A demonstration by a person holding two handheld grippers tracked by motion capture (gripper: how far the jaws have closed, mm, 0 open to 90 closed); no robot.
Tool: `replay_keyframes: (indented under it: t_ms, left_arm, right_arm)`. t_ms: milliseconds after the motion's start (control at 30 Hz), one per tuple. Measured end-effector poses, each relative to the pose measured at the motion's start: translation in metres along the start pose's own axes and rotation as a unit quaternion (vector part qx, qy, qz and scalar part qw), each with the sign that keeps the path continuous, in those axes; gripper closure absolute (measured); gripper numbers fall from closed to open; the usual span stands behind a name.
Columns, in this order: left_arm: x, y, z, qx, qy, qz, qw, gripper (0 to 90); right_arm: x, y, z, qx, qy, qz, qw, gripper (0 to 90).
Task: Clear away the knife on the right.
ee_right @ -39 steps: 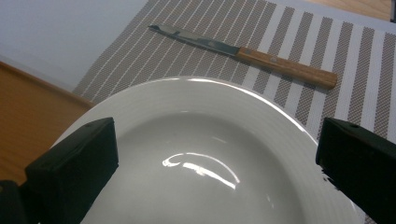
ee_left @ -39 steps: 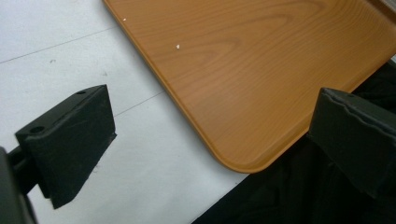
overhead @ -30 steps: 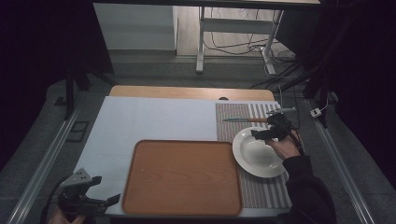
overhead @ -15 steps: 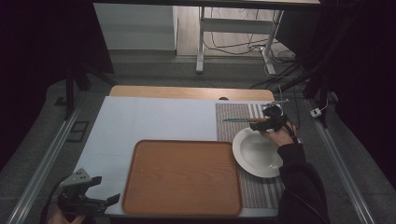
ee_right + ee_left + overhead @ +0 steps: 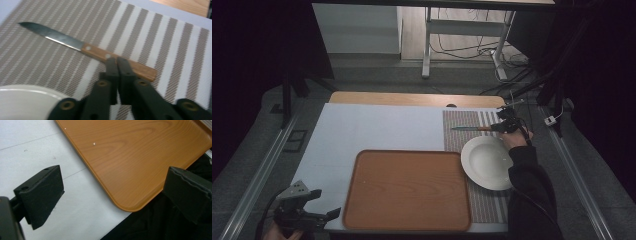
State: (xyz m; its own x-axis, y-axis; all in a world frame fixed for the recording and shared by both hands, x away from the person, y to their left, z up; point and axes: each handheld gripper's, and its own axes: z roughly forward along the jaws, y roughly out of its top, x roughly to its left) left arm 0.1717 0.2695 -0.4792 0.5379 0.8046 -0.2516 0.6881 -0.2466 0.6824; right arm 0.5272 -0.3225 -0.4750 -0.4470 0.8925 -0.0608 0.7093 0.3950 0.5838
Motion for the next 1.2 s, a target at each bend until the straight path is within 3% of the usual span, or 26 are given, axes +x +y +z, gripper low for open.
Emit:
replay_keyframes:
  t_ms: [233,533,633,800,1100,1200]
  left_arm:
    - [-0.001,0.0,0.001,0.003,0.002,0.002,1.0,3.2]
    - [-0.001,0.0,0.001,0.004,0.002,0.002,1.0,3.4]
    - [-0.001,0.0,0.0,0.003,0.003,0.003,1.0,3.5]
    - [-0.001,0.0,0.0,0.004,0.003,0.004,1.0,3.6]
    - [-0.002,0.001,0.002,0.008,0.003,0.007,0.9999,3.8]
    - [-0.001,0.001,0.002,0.008,0.001,0.005,1.0,3.8]
  right_arm:
    - [-0.008,0.008,0.011,-0.002,-0.006,0.029,0.9995,90.0]
    - [-0.018,0.01,0.031,0.008,-0.031,0.029,0.9991,90.0]
    - [-0.017,0.008,0.034,0.028,-0.035,0.019,0.9988,90.0]
    - [-0.016,0.001,0.025,0.05,-0.022,0.0,0.9985,90.0]
    - [-0.011,-0.015,0.01,0.079,0.028,-0.005,0.9964,90.0]
    - [-0.011,-0.014,0.005,0.062,0.025,0.001,0.9977,90.0]
